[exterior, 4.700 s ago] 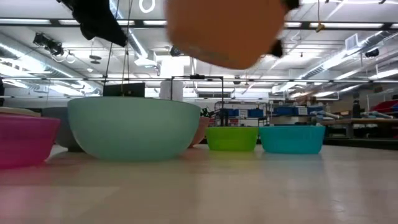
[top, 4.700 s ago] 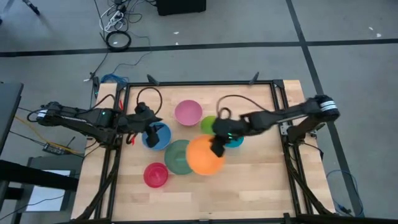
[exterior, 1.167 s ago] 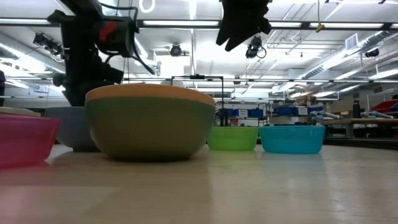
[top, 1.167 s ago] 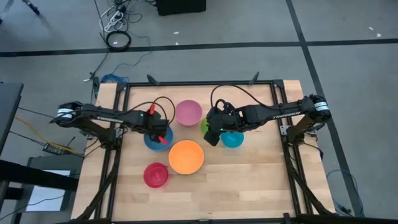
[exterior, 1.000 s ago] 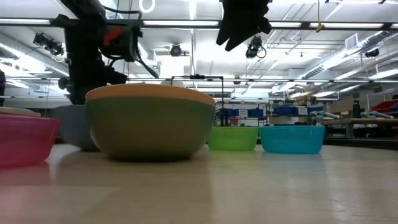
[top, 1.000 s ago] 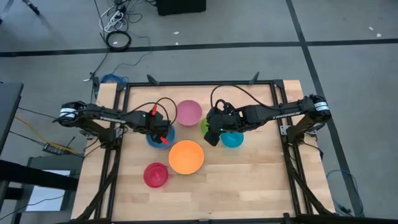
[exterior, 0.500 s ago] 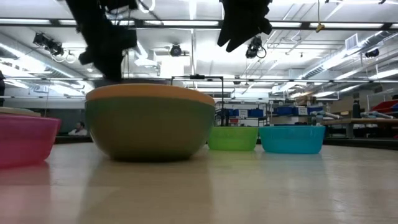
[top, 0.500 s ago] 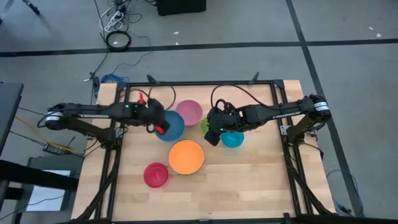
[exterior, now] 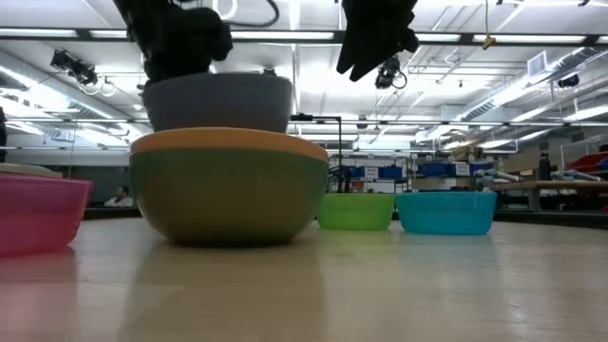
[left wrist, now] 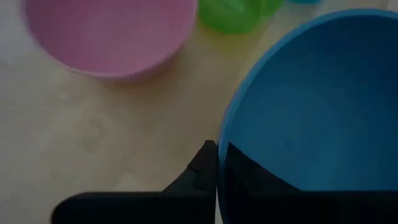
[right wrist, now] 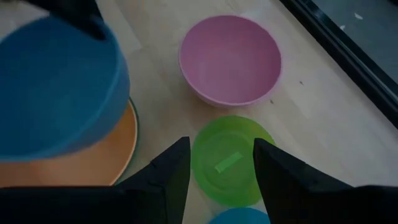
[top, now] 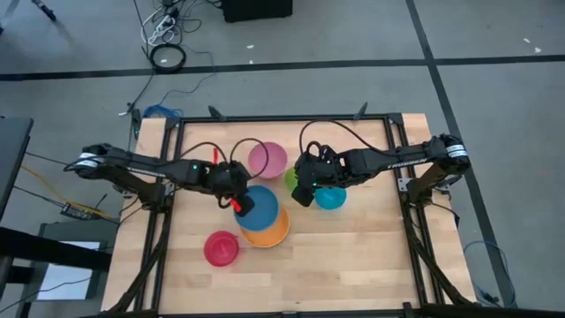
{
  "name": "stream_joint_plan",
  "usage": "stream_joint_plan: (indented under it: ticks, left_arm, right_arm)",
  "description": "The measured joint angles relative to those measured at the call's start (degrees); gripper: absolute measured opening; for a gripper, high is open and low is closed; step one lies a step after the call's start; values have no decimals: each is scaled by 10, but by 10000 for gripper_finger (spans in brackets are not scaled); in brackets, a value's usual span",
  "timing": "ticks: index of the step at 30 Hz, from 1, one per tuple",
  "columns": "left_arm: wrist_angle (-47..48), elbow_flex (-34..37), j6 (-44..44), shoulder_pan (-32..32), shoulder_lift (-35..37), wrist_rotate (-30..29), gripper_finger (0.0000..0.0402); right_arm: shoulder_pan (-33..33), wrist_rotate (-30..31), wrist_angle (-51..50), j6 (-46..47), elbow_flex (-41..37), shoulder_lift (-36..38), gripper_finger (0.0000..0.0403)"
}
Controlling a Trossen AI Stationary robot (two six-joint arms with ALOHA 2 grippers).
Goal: Nest bowls inside each other
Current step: Stack the blue bowl on top of the orange bowl
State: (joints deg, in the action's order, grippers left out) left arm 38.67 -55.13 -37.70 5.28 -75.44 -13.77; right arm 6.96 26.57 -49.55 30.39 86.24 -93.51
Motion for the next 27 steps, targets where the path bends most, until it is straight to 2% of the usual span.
stream_joint_plan:
  ticks: [4, 13, 17, 23, 27]
  left_arm:
    - [-31, 0, -4, 3, -5, 42, 58]
    - [-51, 0, -8, 5, -5, 68, 133]
    - [-48, -16, -5, 5, -3, 68, 148]
    - [-6, -97, 60, 8, -3, 22, 149]
    - [97, -173, 89, 15, -3, -29, 149]
  right_arm:
    - [0, 0, -1, 0, 0, 0, 162]
    - [0, 0, -4, 1, 0, 0, 162]
    - [-2, 13, -3, -1, 0, 0, 162]
    - [-42, 32, 32, -43, 0, -1, 162]
    - [-89, -18, 108, -97, 0, -7, 162]
